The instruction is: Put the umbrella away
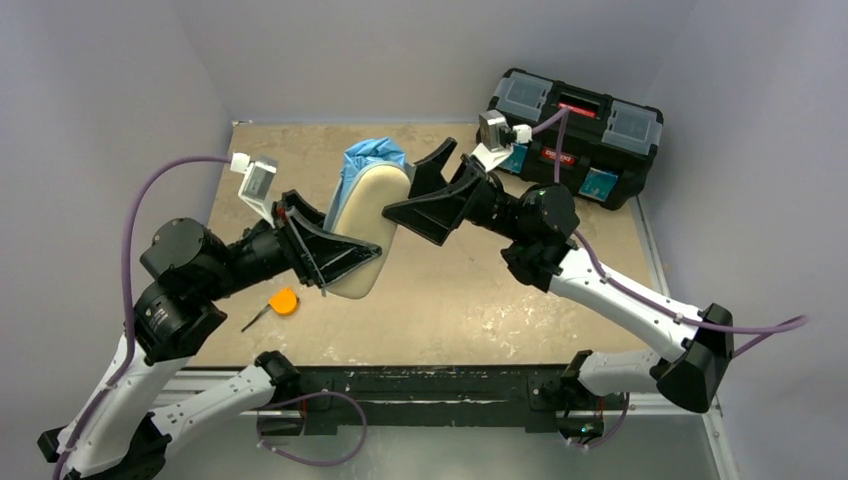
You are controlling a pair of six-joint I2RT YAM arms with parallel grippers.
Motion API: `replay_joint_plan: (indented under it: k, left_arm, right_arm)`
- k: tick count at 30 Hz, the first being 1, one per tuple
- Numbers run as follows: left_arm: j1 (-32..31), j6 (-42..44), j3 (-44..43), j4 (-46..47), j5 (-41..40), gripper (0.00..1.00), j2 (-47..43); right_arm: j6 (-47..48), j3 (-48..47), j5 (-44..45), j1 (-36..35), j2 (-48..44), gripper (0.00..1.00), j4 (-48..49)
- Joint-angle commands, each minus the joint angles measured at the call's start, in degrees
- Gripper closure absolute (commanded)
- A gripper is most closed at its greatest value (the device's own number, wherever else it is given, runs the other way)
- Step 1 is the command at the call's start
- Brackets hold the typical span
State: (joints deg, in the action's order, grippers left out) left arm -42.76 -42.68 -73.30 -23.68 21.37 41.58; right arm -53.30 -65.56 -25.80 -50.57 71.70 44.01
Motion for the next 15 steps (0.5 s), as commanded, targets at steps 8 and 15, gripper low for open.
replay_joint_plan:
  k: [8, 15]
  left_arm:
    - [0.4, -9.6, -2.2, 16.6, 12.1, 1.00, 4.7]
    - [0.5, -6.2, -3.6, 11.7, 12.3, 0.71, 5.5]
  right_arm:
    - [-7.1, -6.8, -7.1, 0.0, 5.8, 0.30, 14.1]
    - [-8.1, -6.3, -8.0, 0.1, 6.1, 0.82, 14.2]
